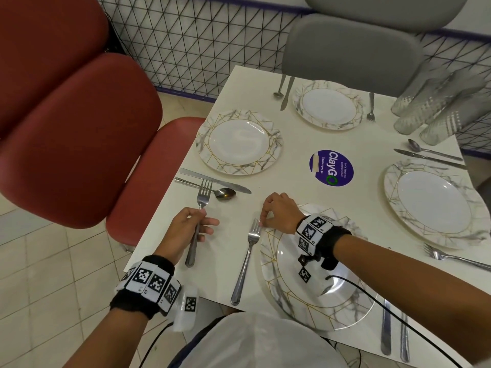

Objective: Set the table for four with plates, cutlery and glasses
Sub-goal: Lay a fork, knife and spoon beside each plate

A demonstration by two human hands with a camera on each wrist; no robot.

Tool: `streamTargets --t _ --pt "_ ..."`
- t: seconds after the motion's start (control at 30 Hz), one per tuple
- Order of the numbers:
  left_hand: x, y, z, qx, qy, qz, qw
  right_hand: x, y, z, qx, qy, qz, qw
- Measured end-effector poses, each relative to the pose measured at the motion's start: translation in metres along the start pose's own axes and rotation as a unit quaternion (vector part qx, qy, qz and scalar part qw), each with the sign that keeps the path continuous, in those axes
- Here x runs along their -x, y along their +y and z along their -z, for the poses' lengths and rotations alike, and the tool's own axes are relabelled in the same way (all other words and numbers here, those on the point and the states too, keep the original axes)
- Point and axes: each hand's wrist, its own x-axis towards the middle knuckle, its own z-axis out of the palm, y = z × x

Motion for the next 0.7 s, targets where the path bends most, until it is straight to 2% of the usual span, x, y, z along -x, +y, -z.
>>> streamTargets --t 0.7 --pt "-0.0016 0.0028 -0.0033 -0.014 -0.003 0.005 1.0 0.0032 -0.0019 -0.0016 -0.028 0.011 0.004 1.0"
